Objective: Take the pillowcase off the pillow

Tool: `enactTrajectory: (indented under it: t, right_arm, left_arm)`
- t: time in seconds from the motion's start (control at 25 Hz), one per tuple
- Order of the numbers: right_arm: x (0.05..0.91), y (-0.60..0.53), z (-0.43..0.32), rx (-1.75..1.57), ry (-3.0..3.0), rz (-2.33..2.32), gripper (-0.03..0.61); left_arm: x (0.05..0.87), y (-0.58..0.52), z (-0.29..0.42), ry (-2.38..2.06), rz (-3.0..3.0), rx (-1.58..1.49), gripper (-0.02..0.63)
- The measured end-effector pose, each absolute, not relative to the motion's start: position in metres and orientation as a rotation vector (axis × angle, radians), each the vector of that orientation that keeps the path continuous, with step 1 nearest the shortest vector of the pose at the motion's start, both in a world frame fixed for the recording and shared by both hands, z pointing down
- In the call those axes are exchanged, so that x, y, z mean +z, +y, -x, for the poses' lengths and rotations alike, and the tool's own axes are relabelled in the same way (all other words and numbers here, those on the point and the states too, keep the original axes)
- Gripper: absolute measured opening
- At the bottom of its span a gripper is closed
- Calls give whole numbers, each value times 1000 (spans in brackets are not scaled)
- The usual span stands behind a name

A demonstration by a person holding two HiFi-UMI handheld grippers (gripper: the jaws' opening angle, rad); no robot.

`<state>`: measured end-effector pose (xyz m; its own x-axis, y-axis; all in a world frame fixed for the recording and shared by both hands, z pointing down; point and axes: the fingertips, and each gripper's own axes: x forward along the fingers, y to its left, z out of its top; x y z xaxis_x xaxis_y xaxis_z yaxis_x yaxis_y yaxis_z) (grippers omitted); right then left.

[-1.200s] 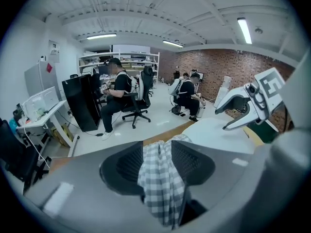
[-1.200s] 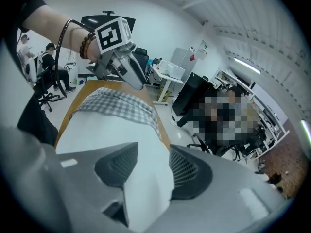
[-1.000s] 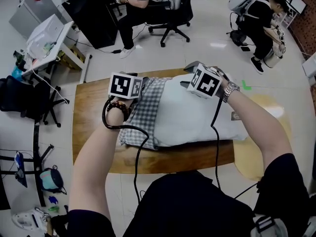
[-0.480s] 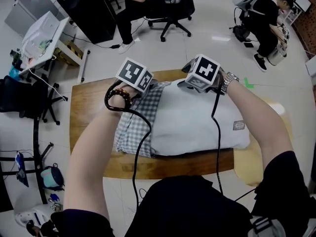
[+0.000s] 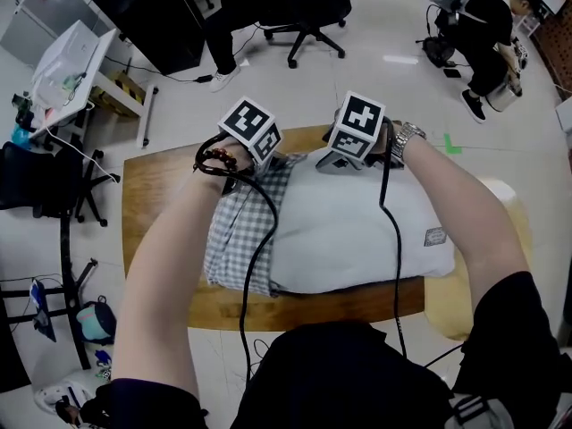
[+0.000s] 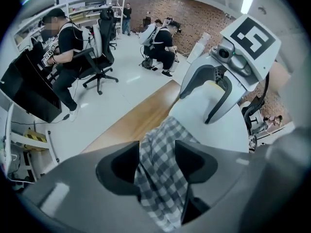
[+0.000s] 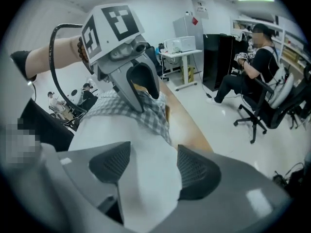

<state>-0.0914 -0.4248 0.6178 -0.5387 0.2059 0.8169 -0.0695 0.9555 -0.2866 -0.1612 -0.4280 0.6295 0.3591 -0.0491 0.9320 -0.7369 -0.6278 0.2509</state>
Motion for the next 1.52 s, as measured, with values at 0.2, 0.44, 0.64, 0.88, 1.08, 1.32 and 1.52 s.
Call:
enactTrajectory:
  t: [0.2,0.44,0.64,0.88,1.08,1.32,1.52]
  right_arm:
    - [640,-426,92,445,-2044,124,302]
    - [652,-410,87,500,-1971,157,42]
    - [637,-413,82,475,-2013,70,11]
    - [608,-413,64,420,-2047,-19,9]
    - [592,-405,54,375,-2055,-68,9]
    - [582,-397,38,347,-2052,-121,9]
    - [581,-394,24,342,-2047,-160,9]
  left_arm:
    - [652,-428,167,-616,-1872,1352,232]
    - [668,-427,173,-629,-1817,1456,65]
    - [656,-431,178,-711,-1825,1385,21]
    - [630,-437,207,-844,-1813,1316,12]
    - [617,-430,220,-916,-1817,1245,11]
    - [607,-426,248,-1026,-1800,1224,11]
    - [607,-416,275,-1099,-1763,1204,11]
